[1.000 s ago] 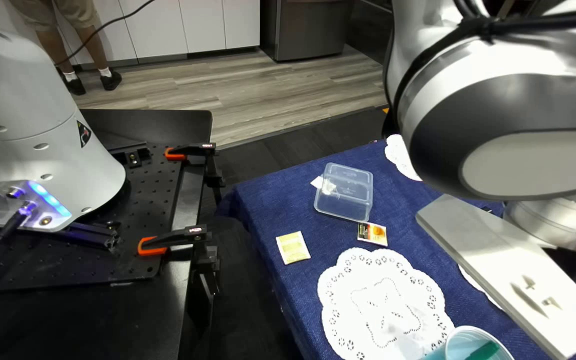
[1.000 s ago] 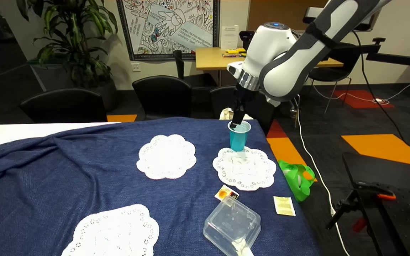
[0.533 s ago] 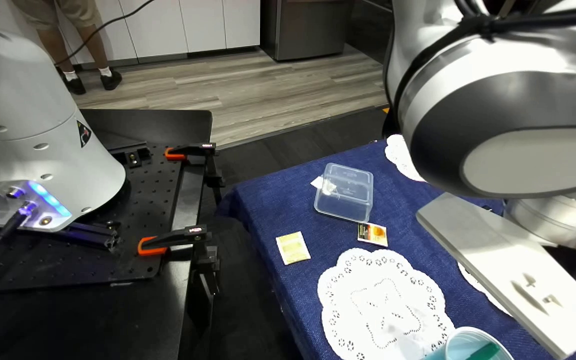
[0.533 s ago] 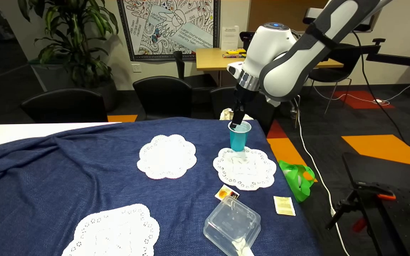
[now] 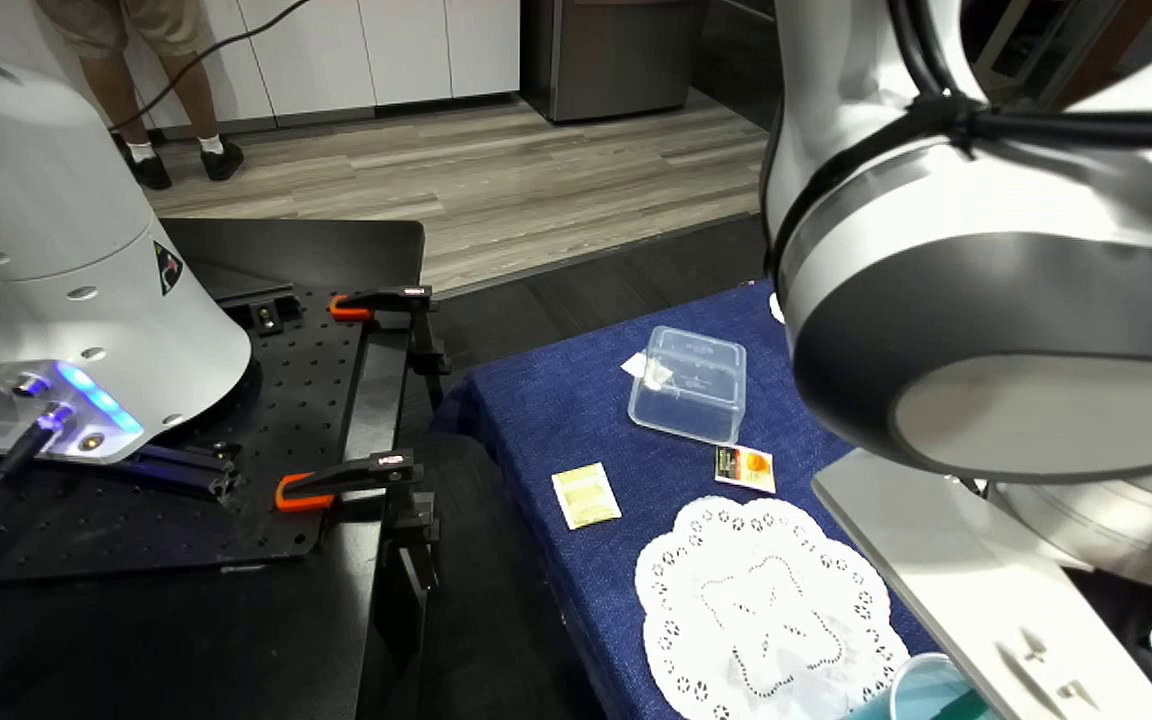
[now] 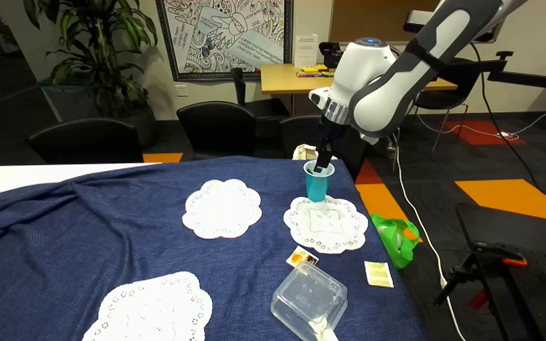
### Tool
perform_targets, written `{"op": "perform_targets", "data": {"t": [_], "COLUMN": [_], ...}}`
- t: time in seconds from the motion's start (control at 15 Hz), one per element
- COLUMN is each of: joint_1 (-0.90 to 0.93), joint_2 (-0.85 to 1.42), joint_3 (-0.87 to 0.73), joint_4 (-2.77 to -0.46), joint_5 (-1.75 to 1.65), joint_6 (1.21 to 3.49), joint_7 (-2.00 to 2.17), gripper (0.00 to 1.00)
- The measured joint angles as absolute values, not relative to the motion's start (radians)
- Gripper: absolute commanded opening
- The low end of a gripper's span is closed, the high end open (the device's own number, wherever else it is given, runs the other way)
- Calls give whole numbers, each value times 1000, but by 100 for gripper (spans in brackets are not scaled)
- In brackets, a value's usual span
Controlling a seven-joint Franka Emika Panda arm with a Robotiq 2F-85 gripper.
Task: Remove the green marker from the light blue cup
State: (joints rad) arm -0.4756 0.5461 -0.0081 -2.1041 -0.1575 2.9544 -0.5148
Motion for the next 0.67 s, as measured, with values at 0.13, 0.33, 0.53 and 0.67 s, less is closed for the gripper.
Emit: {"op": "perform_targets", "data": {"t": [0.13,0.33,0.53,0.67], "joint_1": [-487,-504,-526,-541], "joint_2": [558,578,599,613], "joint_3": [-8,-3,9,18], "joint_4": [-2100,-2085,-2064,-2047], "joint_5": [-158,-158,-158,-158], "joint_6": [2955,2955,2956,2956], "joint_7": [-529,-549,-573,-592], "gripper": [77,60,59,54]}}
